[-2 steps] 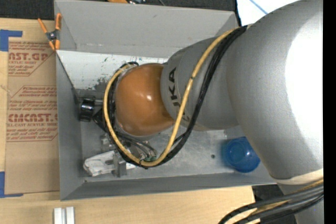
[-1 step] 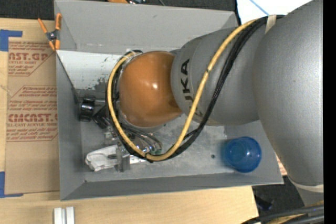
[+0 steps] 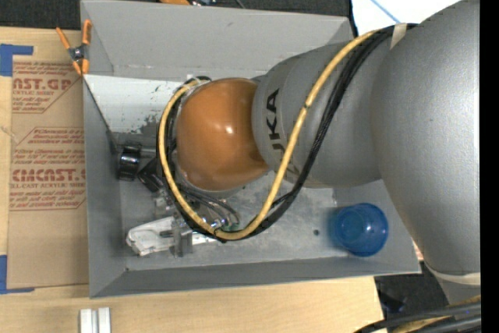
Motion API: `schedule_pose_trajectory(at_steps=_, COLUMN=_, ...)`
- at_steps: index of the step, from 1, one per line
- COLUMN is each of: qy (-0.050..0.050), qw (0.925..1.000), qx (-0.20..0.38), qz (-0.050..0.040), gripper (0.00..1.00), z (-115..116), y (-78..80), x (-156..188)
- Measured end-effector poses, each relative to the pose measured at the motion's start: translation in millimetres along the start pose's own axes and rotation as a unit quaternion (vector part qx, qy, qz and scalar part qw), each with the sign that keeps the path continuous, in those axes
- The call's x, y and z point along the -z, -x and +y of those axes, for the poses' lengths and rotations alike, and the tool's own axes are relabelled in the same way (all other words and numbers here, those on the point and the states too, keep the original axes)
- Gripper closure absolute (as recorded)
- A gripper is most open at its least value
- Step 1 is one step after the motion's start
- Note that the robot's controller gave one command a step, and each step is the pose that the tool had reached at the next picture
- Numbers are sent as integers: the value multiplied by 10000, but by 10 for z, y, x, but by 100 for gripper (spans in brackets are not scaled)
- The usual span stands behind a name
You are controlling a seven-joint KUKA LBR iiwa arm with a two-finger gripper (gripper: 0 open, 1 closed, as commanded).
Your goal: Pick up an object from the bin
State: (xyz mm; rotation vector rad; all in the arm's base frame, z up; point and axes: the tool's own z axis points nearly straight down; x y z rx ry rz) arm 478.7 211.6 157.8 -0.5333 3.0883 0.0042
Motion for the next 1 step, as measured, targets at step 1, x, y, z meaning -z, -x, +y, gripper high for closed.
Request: schedule_pose_trajectory(at_steps=1, qy=6, qw=10000, qx=2, qz=0, gripper=100, z=6, y=-2, x=71)
